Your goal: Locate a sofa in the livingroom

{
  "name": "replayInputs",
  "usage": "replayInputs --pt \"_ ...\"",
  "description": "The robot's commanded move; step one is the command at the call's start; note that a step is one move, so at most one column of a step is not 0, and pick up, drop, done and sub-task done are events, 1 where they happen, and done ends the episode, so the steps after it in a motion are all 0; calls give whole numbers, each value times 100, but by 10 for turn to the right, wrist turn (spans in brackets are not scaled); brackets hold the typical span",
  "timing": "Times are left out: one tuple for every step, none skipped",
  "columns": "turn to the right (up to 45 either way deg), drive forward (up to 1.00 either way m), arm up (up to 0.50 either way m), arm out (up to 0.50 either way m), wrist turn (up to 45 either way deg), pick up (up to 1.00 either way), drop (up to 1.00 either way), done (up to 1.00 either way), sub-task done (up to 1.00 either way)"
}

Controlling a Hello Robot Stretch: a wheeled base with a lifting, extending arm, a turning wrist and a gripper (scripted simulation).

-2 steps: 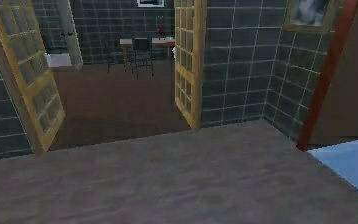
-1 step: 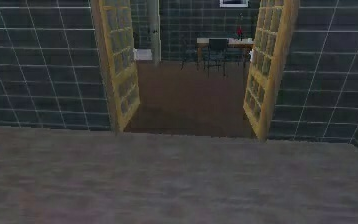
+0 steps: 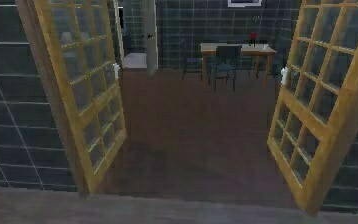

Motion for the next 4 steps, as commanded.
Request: replayInputs --pt "0 100 0 0 0 0 0 0 0" --pt "-30 0 0 0 0 0 0 0 0" --pt "0 100 0 0 0 0 0 0 0" --pt "-30 0 0 0 0 0 0 0 0"
